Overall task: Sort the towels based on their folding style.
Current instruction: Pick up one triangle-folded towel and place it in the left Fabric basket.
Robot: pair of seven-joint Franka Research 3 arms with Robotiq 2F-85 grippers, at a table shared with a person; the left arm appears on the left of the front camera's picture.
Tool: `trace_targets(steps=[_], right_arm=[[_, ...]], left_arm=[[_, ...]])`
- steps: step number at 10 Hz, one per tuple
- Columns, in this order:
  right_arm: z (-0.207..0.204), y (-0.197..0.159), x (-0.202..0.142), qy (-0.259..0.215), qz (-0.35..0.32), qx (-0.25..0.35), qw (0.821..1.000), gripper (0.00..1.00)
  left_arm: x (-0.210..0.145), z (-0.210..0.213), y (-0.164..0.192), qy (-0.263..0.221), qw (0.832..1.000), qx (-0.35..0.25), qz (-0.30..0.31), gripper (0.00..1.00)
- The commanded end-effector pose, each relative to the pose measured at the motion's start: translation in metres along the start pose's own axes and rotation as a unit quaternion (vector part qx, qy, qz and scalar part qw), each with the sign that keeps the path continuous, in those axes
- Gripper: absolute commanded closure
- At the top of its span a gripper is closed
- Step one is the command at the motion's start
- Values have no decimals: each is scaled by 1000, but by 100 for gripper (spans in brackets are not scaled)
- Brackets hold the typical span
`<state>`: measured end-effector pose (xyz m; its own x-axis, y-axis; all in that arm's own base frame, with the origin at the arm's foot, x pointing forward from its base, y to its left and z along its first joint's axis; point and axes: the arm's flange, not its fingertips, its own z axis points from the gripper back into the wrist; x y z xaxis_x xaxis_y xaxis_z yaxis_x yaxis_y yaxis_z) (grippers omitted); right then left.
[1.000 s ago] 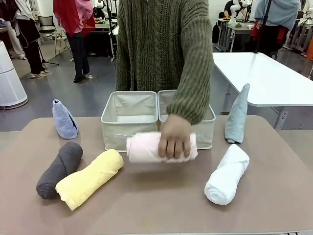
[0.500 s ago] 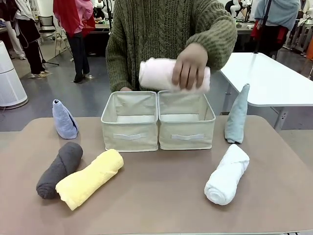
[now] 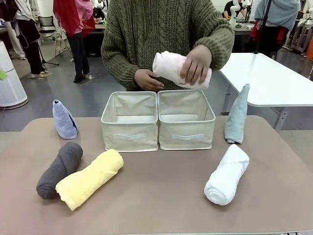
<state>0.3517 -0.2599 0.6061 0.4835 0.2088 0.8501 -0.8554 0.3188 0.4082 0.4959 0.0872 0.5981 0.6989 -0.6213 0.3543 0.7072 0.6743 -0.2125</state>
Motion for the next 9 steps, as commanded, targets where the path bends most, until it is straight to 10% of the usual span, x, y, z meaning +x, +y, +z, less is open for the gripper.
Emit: trace_targets(steps=[1,9], right_arm=[[-2,3,0,-5,0,3,1000,0],[-2,3,0,-5,0,3,1000,0]], left_arm=[[12,-32,-35,59,993,38,95,0],[35,-49,-47,60,987,68,135,0]])
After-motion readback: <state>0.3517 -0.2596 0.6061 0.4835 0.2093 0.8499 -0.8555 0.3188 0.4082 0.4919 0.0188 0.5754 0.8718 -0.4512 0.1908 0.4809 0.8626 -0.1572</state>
